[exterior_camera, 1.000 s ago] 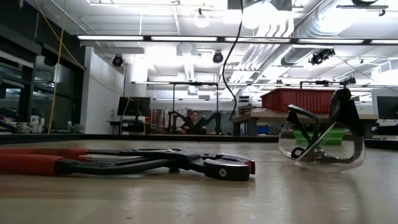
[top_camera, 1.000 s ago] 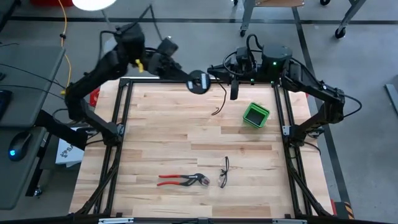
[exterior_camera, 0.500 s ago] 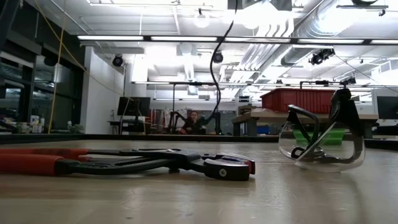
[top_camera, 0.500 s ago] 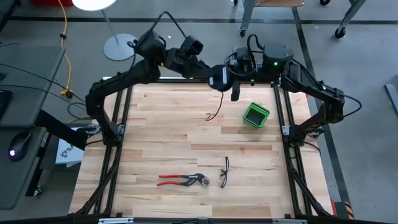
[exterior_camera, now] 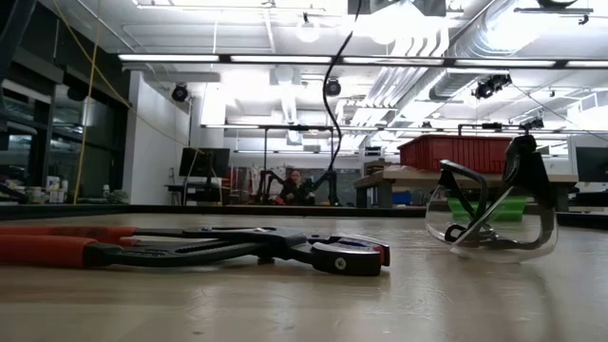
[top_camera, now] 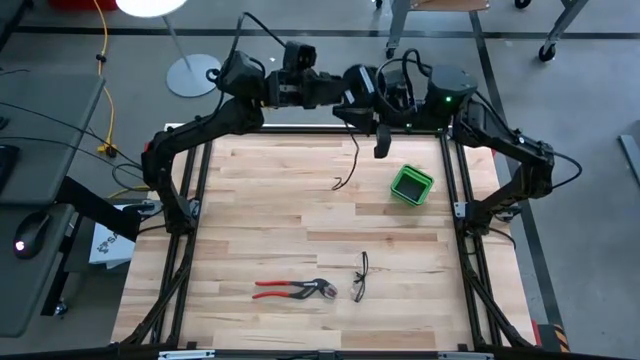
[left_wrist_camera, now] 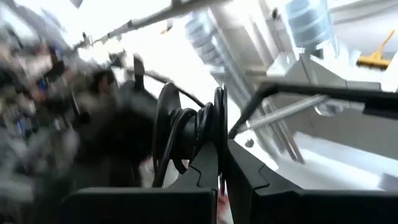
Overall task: Coil cords
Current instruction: Coil the black wire onto the black spool
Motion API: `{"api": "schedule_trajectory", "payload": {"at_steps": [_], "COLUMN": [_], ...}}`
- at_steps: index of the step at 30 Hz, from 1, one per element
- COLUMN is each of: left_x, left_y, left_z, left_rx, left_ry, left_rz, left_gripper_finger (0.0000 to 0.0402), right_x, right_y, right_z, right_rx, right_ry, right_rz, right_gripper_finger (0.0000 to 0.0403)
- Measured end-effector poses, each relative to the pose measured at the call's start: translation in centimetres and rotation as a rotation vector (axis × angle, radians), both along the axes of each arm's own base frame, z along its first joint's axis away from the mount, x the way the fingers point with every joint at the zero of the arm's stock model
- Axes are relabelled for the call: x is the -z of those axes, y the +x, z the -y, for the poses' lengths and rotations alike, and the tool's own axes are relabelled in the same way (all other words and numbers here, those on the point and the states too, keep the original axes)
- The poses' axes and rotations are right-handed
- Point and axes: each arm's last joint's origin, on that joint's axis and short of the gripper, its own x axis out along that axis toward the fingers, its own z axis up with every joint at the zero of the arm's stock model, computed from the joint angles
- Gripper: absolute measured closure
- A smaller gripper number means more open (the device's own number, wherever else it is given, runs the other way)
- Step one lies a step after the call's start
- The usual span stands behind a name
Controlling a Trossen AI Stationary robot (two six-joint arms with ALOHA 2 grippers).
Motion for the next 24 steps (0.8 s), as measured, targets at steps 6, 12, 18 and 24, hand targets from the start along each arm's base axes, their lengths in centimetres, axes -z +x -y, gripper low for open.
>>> {"api": "schedule_trajectory", "payload": {"at_steps": [6, 12, 18, 24], "left_x": [-1.0, -1.9, -2.2, -2.3], "left_y": [-1.3, -2.4, -2.6, -2.7], "left_z": [-0.7, -0.6, -0.6, -0.5], "left_rx": [-0.085, -0.089, -0.105, -0.119], "left_ry": [0.008, -0.010, -0.024, -0.027], "left_rz": [0.085, 0.142, 0.177, 0.201], "left_gripper_finger": [0.0400, 0.0400, 0.0400, 0.0400], "right_x": [0.2, 0.3, 0.7, 1.9], "right_y": [0.0, 0.1, 0.8, 3.0], "right_z": [0.1, 0.3, 0.5, 1.1], "right_rx": [0.032, 0.108, 0.122, 0.198], "right_ry": [0.001, -0.080, -0.123, -0.156], "right_rz": [-0.022, -0.034, -0.039, -0.059], "right_gripper_finger": [0.0295, 0.0240, 0.0236, 0.0236]}}
